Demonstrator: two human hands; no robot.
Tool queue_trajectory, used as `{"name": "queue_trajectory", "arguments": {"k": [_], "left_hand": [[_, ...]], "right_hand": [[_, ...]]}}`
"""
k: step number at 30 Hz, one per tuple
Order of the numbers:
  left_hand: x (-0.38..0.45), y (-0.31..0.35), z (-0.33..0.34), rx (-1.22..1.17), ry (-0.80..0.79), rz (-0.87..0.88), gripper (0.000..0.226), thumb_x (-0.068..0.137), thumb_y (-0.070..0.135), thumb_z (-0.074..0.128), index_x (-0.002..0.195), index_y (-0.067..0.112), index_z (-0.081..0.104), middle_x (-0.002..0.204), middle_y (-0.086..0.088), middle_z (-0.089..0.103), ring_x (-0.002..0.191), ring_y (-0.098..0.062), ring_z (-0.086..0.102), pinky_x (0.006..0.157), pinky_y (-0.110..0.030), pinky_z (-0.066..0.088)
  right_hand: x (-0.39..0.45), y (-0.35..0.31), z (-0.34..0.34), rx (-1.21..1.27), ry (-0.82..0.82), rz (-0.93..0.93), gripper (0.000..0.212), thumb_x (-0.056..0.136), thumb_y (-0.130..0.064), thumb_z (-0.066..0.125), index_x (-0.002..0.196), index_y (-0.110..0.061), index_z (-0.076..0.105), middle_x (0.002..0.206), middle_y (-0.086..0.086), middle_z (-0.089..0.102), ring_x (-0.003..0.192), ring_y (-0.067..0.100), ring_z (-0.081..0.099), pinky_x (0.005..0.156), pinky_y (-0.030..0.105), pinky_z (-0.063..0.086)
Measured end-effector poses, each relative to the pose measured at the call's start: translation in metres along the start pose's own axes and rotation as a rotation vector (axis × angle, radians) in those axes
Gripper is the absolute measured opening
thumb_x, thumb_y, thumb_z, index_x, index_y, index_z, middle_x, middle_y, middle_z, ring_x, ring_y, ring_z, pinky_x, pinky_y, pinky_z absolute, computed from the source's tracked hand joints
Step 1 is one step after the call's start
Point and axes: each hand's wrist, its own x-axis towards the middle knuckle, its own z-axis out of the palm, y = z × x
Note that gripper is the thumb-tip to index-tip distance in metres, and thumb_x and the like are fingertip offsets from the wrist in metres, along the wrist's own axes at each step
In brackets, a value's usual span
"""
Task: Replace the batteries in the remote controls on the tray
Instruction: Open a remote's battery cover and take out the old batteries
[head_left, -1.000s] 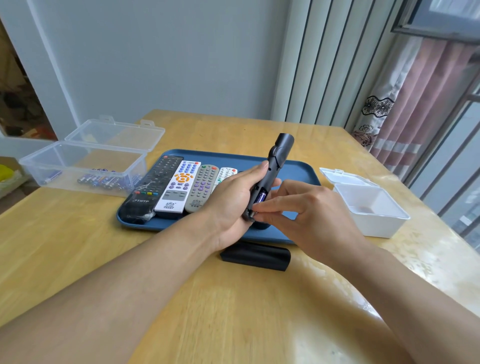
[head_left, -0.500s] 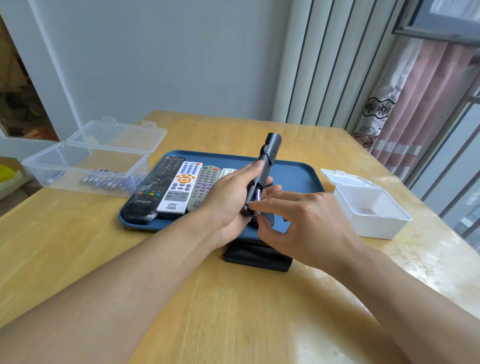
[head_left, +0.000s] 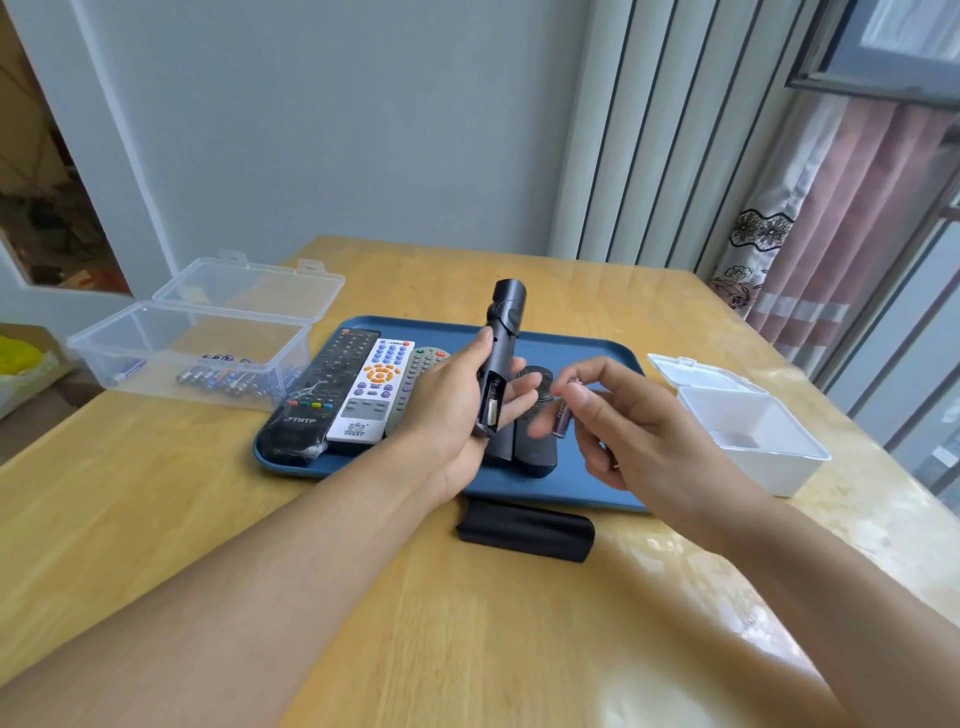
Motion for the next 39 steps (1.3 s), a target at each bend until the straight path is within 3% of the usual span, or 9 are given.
{"name": "queue_trajectory", "arguments": {"k": [6, 12, 22, 26, 29, 32, 34, 36, 39], "left_hand": [[0.000, 0.001, 0.000, -0.032, 0.027, 0.021, 0.034, 0.105, 0.032, 0.053, 0.116, 0.002, 0.064, 0.093, -0.016, 0.072, 0.083, -0.028, 0.075, 0.078, -0.040, 0.064], [-0.002, 0.004, -0.001, -0.013, 0.030, 0.053, 0.033, 0.106, 0.036, 0.049, 0.108, 0.008, 0.067, 0.101, -0.013, 0.076, 0.083, -0.026, 0.075, 0.074, -0.041, 0.065], [0.002, 0.002, -0.003, -0.010, 0.023, 0.058, 0.035, 0.106, 0.036, 0.050, 0.110, 0.007, 0.069, 0.095, -0.012, 0.076, 0.081, -0.024, 0.074, 0.066, -0.036, 0.064], [0.004, 0.002, -0.005, -0.025, 0.040, 0.071, 0.035, 0.106, 0.037, 0.050, 0.109, 0.008, 0.069, 0.095, -0.012, 0.076, 0.078, -0.024, 0.074, 0.066, -0.036, 0.064], [0.002, 0.010, -0.004, -0.084, 0.069, 0.108, 0.038, 0.106, 0.038, 0.048, 0.119, 0.007, 0.066, 0.097, -0.012, 0.075, 0.071, -0.020, 0.073, 0.062, -0.034, 0.063], [-0.001, 0.028, -0.011, -0.108, 0.119, 0.211, 0.034, 0.107, 0.037, 0.047, 0.114, 0.011, 0.068, 0.099, -0.011, 0.074, 0.068, -0.017, 0.071, 0.058, -0.032, 0.061], [-0.001, 0.046, -0.024, -0.099, 0.141, 0.276, 0.030, 0.107, 0.037, 0.047, 0.108, 0.016, 0.069, 0.094, -0.007, 0.075, 0.066, -0.016, 0.070, 0.054, -0.030, 0.059], [-0.001, 0.067, -0.045, -0.036, 0.167, 0.350, 0.028, 0.107, 0.036, 0.047, 0.103, 0.019, 0.070, 0.091, -0.004, 0.076, 0.064, -0.015, 0.069, 0.048, -0.028, 0.056], [0.003, 0.102, -0.092, 0.067, 0.238, 0.470, 0.030, 0.107, 0.035, 0.046, 0.105, 0.017, 0.070, 0.091, -0.003, 0.078, 0.062, -0.014, 0.066, 0.047, -0.027, 0.054]], "right_hand": [[0.002, 0.001, -0.015, 0.105, -0.030, 0.286, 0.024, 0.102, -0.030, 0.051, 0.108, -0.015, 0.068, 0.074, 0.002, 0.045, 0.065, 0.013, 0.037, 0.048, 0.019, 0.029], [0.003, 0.006, -0.022, 0.137, -0.053, 0.394, 0.013, 0.101, -0.009, 0.052, 0.101, -0.013, 0.065, 0.082, 0.006, 0.055, 0.070, 0.017, 0.045, 0.063, 0.025, 0.033], [0.003, 0.012, -0.028, 0.102, -0.098, 0.337, 0.030, 0.100, 0.001, 0.050, 0.125, -0.011, 0.061, 0.096, 0.006, 0.070, 0.089, 0.016, 0.061, 0.078, 0.029, 0.041], [0.004, 0.017, -0.028, 0.034, -0.084, 0.262, 0.027, 0.102, 0.000, 0.048, 0.121, -0.012, 0.063, 0.105, 0.004, 0.074, 0.096, 0.016, 0.065, 0.081, 0.028, 0.045], [0.007, 0.022, -0.027, -0.145, 0.009, 0.105, 0.025, 0.101, 0.004, 0.047, 0.115, -0.012, 0.060, 0.108, 0.003, 0.075, 0.091, 0.019, 0.068, 0.077, 0.027, 0.050], [0.016, 0.019, -0.019, -0.306, 0.041, 0.018, 0.034, 0.099, 0.009, 0.047, 0.105, -0.023, 0.059, 0.108, -0.002, 0.074, 0.087, 0.032, 0.067, 0.072, 0.036, 0.051], [0.028, 0.007, -0.008, -0.446, -0.019, 0.051, 0.036, 0.100, 0.002, 0.050, 0.102, -0.034, 0.058, 0.103, -0.011, 0.075, 0.084, 0.026, 0.067, 0.073, 0.029, 0.051], [0.043, -0.008, 0.007, -0.500, -0.107, 0.107, 0.029, 0.100, -0.005, 0.053, 0.105, -0.033, 0.058, 0.094, -0.015, 0.075, 0.076, 0.013, 0.067, 0.069, 0.016, 0.048], [0.075, -0.030, 0.042, -0.569, -0.178, 0.111, 0.021, 0.097, -0.011, 0.060, 0.100, -0.030, 0.066, 0.079, -0.016, 0.073, 0.069, 0.005, 0.068, 0.059, 0.010, 0.045]]}}
